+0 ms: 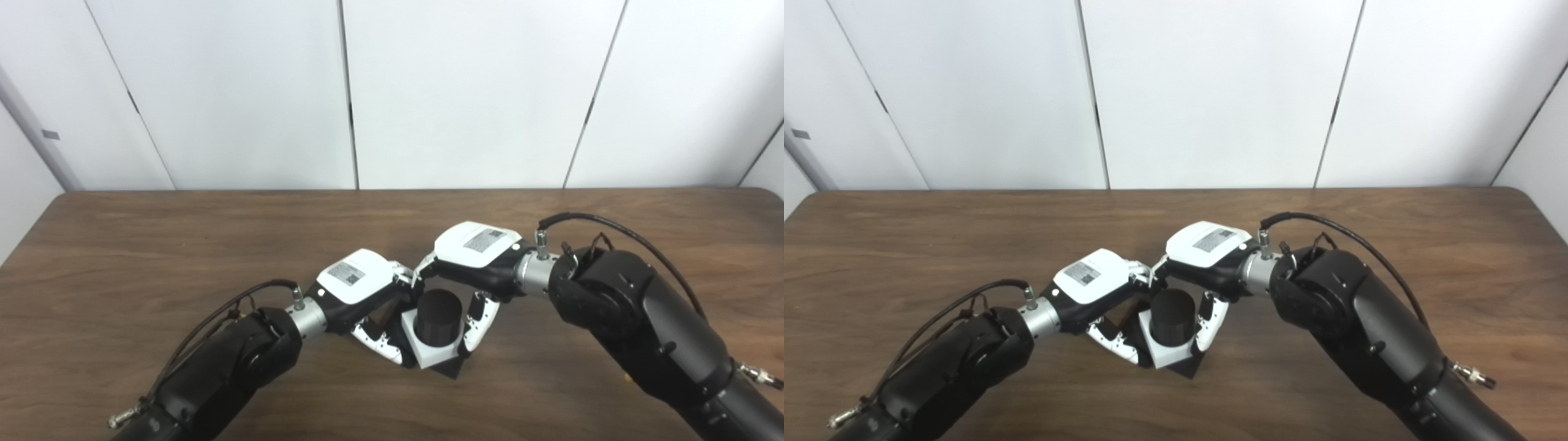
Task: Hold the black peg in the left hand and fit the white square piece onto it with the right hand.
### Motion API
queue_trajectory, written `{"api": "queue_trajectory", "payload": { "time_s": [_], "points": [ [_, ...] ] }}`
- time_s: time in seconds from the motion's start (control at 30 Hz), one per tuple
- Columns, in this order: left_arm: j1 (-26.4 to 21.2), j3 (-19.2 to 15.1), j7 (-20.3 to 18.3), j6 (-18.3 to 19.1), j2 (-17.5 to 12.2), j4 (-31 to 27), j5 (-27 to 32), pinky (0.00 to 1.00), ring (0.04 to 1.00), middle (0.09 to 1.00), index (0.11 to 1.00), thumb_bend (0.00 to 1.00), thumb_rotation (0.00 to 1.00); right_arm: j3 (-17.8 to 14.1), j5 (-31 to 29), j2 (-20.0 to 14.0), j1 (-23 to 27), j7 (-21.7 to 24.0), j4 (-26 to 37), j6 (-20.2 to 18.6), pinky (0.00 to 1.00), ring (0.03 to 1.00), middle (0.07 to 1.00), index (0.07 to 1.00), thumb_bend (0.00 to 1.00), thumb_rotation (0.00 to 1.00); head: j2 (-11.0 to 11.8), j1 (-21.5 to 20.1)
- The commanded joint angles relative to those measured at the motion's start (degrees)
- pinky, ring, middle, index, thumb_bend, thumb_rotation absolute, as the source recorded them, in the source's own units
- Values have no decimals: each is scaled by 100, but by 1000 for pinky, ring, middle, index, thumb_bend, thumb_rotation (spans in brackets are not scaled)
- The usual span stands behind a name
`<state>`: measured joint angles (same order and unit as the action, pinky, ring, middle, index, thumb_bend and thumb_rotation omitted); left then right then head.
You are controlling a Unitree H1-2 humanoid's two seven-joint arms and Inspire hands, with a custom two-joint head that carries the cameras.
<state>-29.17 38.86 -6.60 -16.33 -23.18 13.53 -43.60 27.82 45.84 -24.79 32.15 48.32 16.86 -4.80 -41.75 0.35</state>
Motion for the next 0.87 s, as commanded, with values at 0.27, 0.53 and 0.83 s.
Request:
{"api": "queue_trajectory", "payload": {
  "time_s": [0.27,0.53,0.83],
  "points": [
    [253,325,-533,-14,0,277,-393,734,800,801,494,519,83,-482,-121,-189,179,-345,20,208,750,816,796,704,844,226,5,-19],
    [254,330,-577,-4,-36,244,-406,743,801,805,494,519,83,-1083,-366,-305,111,-544,89,54,705,788,789,688,812,183,2,-45],
    [257,311,-633,10,-48,238,-353,750,810,810,495,519,83,-1983,-855,-204,-387,-1279,-6,-244,631,764,781,679,744,96,3,-76]
  ]
}}
